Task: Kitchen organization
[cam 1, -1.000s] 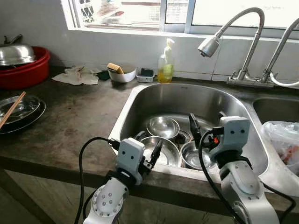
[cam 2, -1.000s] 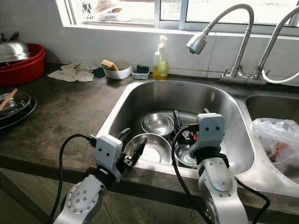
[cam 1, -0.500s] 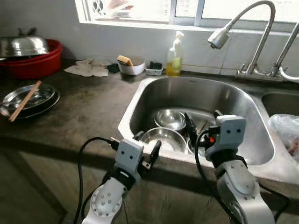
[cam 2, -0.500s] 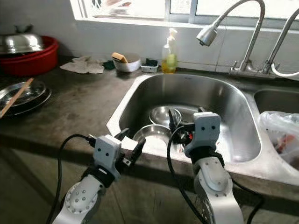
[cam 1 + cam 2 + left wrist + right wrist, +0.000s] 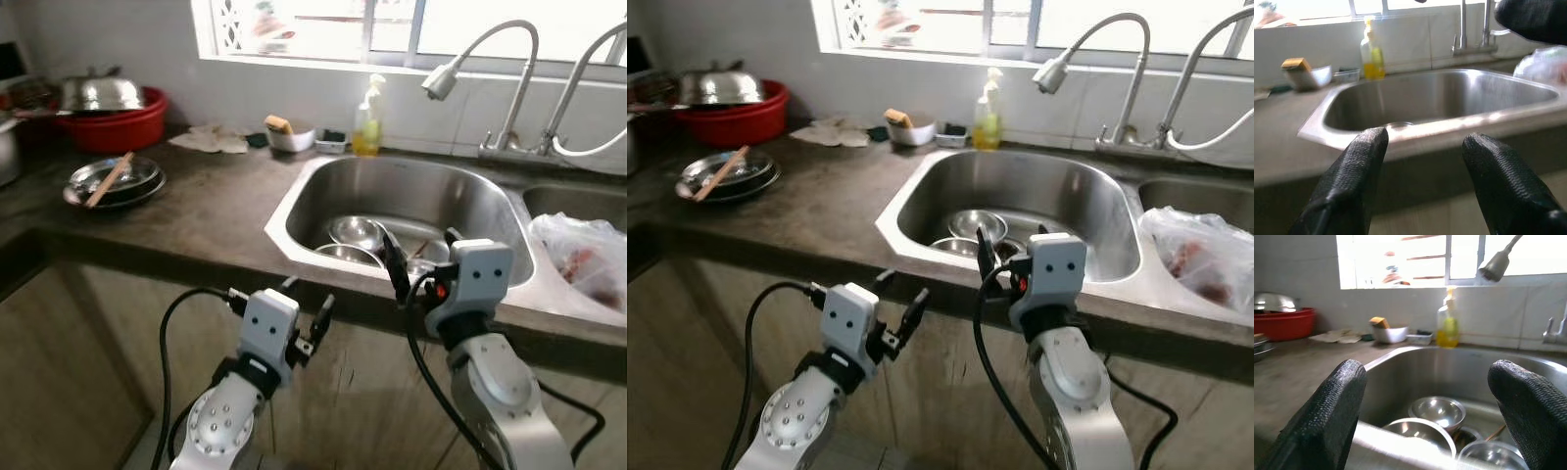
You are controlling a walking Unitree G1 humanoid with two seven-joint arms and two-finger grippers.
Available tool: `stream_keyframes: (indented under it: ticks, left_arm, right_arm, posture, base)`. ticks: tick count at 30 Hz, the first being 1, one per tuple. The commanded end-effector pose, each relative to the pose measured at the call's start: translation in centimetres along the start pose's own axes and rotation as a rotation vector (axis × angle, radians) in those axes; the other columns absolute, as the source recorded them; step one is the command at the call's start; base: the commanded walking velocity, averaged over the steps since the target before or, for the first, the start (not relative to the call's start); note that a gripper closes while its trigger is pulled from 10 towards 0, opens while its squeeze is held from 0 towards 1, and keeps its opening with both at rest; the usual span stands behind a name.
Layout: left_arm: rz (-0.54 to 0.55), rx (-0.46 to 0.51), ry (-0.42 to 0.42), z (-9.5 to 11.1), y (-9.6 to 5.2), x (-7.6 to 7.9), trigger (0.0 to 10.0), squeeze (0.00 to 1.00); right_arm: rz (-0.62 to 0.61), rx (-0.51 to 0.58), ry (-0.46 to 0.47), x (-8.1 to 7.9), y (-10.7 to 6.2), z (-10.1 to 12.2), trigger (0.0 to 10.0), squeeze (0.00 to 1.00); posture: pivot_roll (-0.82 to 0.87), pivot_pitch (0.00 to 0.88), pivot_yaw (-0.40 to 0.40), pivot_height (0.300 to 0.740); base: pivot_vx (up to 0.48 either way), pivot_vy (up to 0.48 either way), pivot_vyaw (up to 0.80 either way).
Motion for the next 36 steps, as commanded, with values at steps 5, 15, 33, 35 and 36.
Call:
stream_keyframes:
  ticks: [5, 15, 33, 35, 36]
  left_arm:
    - [-0.018, 0.028, -0.029, 0.3, 0.1, 0.6, 10.0, 0.0]
    - [-0.015, 0.002, -0.005, 0.1, 0.0, 0.5, 10.0, 0.0]
    - [0.015, 0.009, -0.001, 0.3, 0.2, 0.1, 10.0, 0.0]
    - [0.015, 0.008, -0.001, 0.3, 0.2, 0.1, 10.0, 0.0]
    - [0.014, 0.006, 0.0, 0.3, 0.3, 0.1, 10.0, 0.0]
  right_arm:
    - [-0.014, -0.008, -0.006, 0.3, 0.0, -0.2, 10.0, 0.0]
    - [-0.009, -0.027, -0.007, 0.1, -0.1, -0.7, 10.0, 0.0]
    - [-0.003, -0.056, -0.021, -0.1, -0.2, -1.6, 10.0, 0.0]
    - [-0.003, -0.056, -0.02, -0.1, -0.2, -1.6, 10.0, 0.0]
    - [-0.002, -0.057, -0.022, -0.1, -0.2, -1.6, 10.0, 0.0]
  posture:
    - [0.0, 0.0, -0.019, 0.74]
    - [0.0, 0.0, -0.021, 0.74]
    - [0.0, 0.0, -0.023, 0.74]
    - [0.0, 0.0, -0.023, 0.74]
    - [0.0, 0.0, -0.022, 0.74]
  base:
    - [-0.352, 0.0, 0.0]
    - [-0.354, 0.0, 0.0]
    - [-0.175, 0.0, 0.0]
    - [0.0, 0.0, 0.0]
    - [0.0, 0.0, 0.0]
Point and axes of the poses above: a point about 5 cm out from each wrist's last joint towards the gripper, its own y axis pointing out of the wrist towards the gripper, its own z axis along the axis of the wrist's last joint, x = y × z, the point moved 6 cm from there along y, pointing out of the wrist towards the gripper, and after that the axes turned 6 degrees about -y, right-handed, at the moved point
